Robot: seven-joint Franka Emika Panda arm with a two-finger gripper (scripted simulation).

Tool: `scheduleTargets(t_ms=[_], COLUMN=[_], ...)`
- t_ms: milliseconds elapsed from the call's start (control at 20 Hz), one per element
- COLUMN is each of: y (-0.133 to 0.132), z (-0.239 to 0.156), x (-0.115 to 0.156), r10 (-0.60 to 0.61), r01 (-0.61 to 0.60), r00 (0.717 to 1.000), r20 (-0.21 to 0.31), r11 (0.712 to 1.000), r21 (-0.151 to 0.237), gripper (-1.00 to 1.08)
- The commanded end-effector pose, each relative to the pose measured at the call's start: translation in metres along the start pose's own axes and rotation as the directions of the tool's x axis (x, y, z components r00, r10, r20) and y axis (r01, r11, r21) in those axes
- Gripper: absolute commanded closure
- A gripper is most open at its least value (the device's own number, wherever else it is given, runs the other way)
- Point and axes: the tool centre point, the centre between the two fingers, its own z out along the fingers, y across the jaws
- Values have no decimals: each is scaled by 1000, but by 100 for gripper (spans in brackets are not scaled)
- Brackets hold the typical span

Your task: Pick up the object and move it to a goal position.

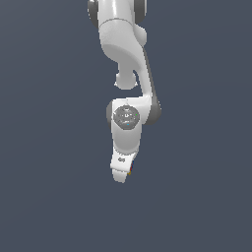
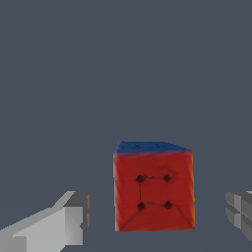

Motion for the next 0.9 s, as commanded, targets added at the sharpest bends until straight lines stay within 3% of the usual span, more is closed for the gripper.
scheduleTargets(t_ms=[0,300,600,650,850], y=[-1,-2,0,0,0], z=[9,40,45,45,45], x=[0,0,0,0,0], r10=[-1,-4,-4,-4,-4], r01=[1,4,4,4,4], r00=[1000,1000,1000,1000,1000], r20=[0,0,0,0,0], r11=[1000,1000,1000,1000,1000], r21=[1,1,1,1,1], gripper=[-92,-92,-92,108,108])
